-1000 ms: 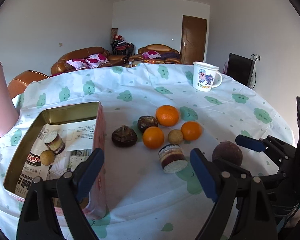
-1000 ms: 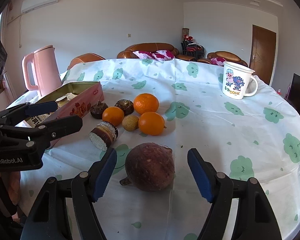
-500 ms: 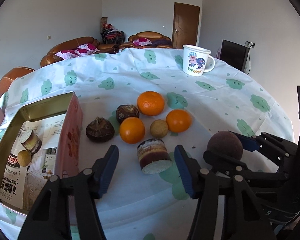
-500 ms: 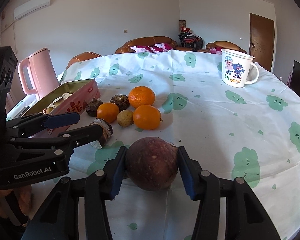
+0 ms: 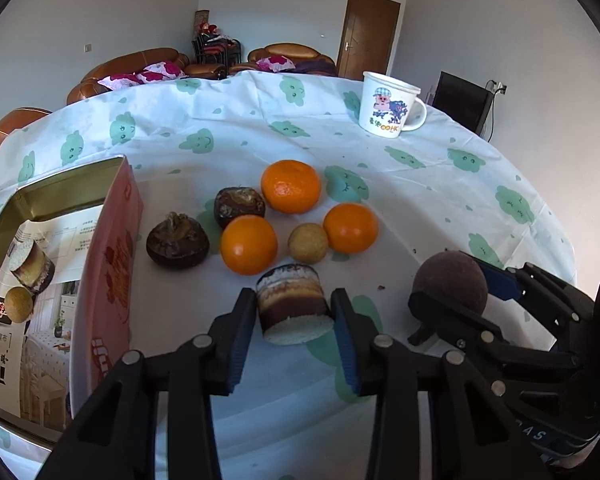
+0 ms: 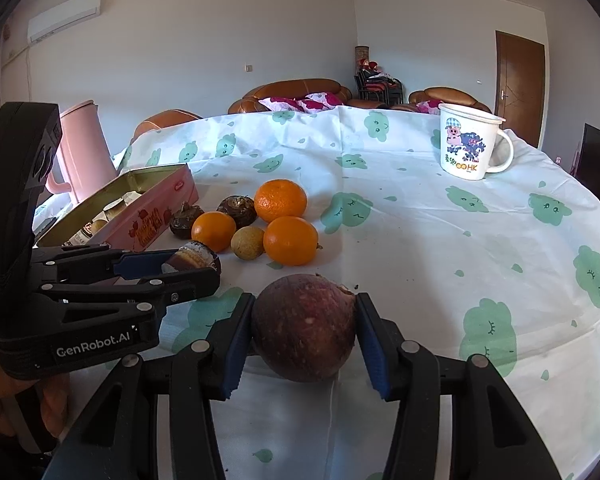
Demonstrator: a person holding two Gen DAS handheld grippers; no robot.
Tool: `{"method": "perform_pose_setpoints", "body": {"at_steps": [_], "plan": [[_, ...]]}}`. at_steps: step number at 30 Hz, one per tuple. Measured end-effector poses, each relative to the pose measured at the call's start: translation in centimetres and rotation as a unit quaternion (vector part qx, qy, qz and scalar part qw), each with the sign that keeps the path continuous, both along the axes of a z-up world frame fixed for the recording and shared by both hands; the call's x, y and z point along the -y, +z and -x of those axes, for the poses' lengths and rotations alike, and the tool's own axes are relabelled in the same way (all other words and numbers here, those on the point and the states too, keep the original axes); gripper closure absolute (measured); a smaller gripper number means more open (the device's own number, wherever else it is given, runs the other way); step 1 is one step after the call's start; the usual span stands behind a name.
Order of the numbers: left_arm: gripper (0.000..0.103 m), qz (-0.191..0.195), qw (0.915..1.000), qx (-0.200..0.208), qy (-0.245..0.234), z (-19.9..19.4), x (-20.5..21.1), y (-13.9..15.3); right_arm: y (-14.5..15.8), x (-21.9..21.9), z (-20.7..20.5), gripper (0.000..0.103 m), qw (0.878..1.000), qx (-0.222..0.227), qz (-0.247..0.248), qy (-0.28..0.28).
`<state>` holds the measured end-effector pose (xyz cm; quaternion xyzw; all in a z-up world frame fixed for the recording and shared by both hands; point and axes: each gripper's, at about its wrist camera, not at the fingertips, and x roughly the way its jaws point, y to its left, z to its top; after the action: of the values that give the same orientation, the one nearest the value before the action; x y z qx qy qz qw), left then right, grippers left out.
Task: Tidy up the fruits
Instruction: 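Grasp the dark purple fruit with the right tool while the left tool grasps another cake roll, then carry the cake roll into the tin with the left tool while the right tool places the purple fruit there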
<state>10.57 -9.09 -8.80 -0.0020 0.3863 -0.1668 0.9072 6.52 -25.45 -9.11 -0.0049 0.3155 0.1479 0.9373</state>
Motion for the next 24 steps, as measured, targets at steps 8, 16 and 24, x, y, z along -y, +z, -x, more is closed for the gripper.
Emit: {"method": "perform_pose_setpoints", "body": {"at_steps": [8, 16, 24], "plan": [[0.063, 0.02, 0.9987, 0.046, 0.005, 1.2, -0.6, 1.1, 0.3, 0.1, 0.6, 0.052, 1.0, 0.029, -0.003, -0.003], [0.063, 0.024, 0.9963, 0.08, 0.017, 2.1, -1.0, 1.7, 0.6, 0.0, 1.5, 0.052, 0.998, 0.059, -0.002, -0.002], [0.063, 0.027, 0.9934, 0.108, 0.026, 2.9, -1.3, 2.2, 0.9, 0.3, 2.3, 0.052, 0.996, 0.087, -0.016, 0.004]]}}
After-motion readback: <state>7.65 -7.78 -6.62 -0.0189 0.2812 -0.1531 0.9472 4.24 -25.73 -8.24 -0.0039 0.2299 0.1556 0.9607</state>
